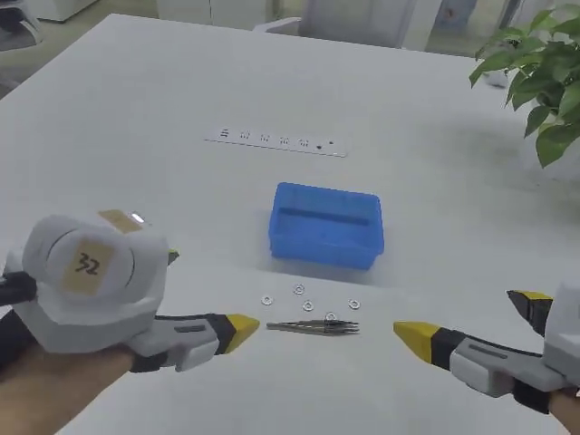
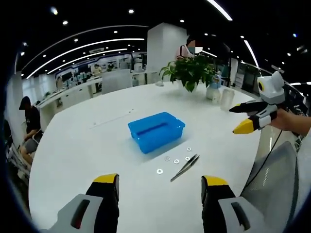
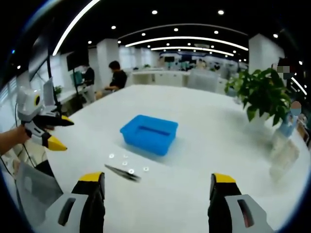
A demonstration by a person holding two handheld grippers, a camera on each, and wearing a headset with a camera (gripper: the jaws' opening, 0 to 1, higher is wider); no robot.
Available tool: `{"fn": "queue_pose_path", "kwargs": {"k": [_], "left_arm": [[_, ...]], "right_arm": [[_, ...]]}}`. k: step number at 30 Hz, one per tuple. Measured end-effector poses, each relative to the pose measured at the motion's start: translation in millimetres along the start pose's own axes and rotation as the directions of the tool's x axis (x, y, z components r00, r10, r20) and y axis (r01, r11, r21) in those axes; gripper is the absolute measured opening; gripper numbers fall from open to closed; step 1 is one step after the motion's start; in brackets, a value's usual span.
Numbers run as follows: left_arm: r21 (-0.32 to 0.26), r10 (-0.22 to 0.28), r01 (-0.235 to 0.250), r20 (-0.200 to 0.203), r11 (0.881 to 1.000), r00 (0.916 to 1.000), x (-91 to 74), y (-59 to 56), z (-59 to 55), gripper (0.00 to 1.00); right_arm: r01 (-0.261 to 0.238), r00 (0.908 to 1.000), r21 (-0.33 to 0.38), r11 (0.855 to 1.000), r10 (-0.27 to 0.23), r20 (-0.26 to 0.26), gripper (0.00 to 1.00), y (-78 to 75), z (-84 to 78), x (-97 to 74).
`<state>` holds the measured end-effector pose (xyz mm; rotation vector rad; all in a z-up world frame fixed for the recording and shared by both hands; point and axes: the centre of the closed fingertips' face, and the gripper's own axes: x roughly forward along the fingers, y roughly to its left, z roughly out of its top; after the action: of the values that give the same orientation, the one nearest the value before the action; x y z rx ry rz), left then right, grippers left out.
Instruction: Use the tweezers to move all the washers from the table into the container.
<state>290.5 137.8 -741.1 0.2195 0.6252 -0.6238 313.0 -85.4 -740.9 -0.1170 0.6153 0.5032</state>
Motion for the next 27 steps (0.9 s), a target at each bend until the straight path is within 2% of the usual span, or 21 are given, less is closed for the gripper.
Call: {"fn": "queue_pose_path", "kwargs": {"k": [2, 4, 5, 6, 10, 14, 15, 16, 18, 20, 21, 25, 27], "left_arm": [[0.051, -0.039, 0.041, -0.042, 0.998, 0.9984, 7.2, -3.4, -4.3, 0.60], [0.094, -0.070, 0.076, -0.065, 0.993, 0.9955, 14.0, -5.2, -6.1, 0.52], [0.108, -0.105, 0.114, -0.087, 0.988, 0.9906, 19.6, -8.3, -9.0, 0.49], [0.116, -0.111, 0.123, -0.097, 0.986, 0.9890, 23.7, -7.9, -10.2, 0.45], [0.168, -0.184, 0.211, -0.163, 0.963, 0.9695, 43.9, -11.8, -20.0, 0.32], [0.205, -0.212, 0.251, -0.192, 0.946, 0.9581, 61.1, -12.2, -25.1, 0.19], [0.216, -0.221, 0.263, -0.201, 0.941, 0.9545, 66.3, -12.5, -26.5, 0.18], [0.229, -0.240, 0.288, -0.217, 0.930, 0.9462, 70.8, -14.3, -29.4, 0.16], [0.239, -0.246, 0.301, -0.233, 0.923, 0.9408, 77.3, -14.9, -32.9, 0.14], [0.262, -0.259, 0.323, -0.249, 0.910, 0.9331, 84.5, -17.0, -36.5, 0.13], [0.265, -0.264, 0.328, -0.253, 0.907, 0.9310, 87.6, -17.7, -37.7, 0.11], [0.289, -0.294, 0.376, -0.288, 0.880, 0.9113, 100.5, -23.9, -45.4, 0.11], [0.299, -0.293, 0.380, -0.297, 0.875, 0.9087, 106.7, -24.0, -48.6, 0.11]], "right_arm": [[-0.005, 1.0000, -0.003, 1.000, 0.005, -0.005, 0.85, 1.3, -0.8, 0.5], [-0.009, 0.9999, -0.002, 1.000, 0.009, -0.012, 0.84, 1.9, -2.3, 1.0], [-0.011, 0.9998, -0.001, 1.000, 0.011, -0.018, 0.83, 2.3, -3.4, 1.3], [-0.010, 0.9998, -0.001, 1.000, 0.010, -0.019, 0.83, 2.5, -3.9, 1.4], [-0.013, 0.9995, -0.003, 1.000, 0.013, -0.028, 0.80, 3.2, -6.1, 1.9], [-0.013, 0.9993, -0.002, 1.000, 0.013, -0.036, 0.80, 2.4, -8.6, 1.9], [-0.014, 0.9991, -0.001, 1.000, 0.014, -0.039, 0.79, 2.5, -9.8, 1.8], [-0.014, 0.9990, -0.001, 1.000, 0.014, -0.043, 0.79, 2.4, -11.5, 1.8], [-0.012, 0.9987, 0.001, 1.000, 0.013, -0.050, 0.79, 2.5, -14.0, 1.7], [-0.014, 0.9982, 0.004, 1.000, 0.014, -0.058, 0.79, 3.0, -17.5, 2.0], [-0.013, 0.9981, 0.005, 1.000, 0.013, -0.061, 0.79, 2.9, -18.7, 2.1], [-0.010, 0.9975, 0.014, 1.000, 0.011, -0.070, 0.79, 2.1, -24.2, 1.9], [-0.009, 0.9970, 0.020, 1.000, 0.010, -0.076, 0.79, 1.8, -26.8, 1.8]]}}
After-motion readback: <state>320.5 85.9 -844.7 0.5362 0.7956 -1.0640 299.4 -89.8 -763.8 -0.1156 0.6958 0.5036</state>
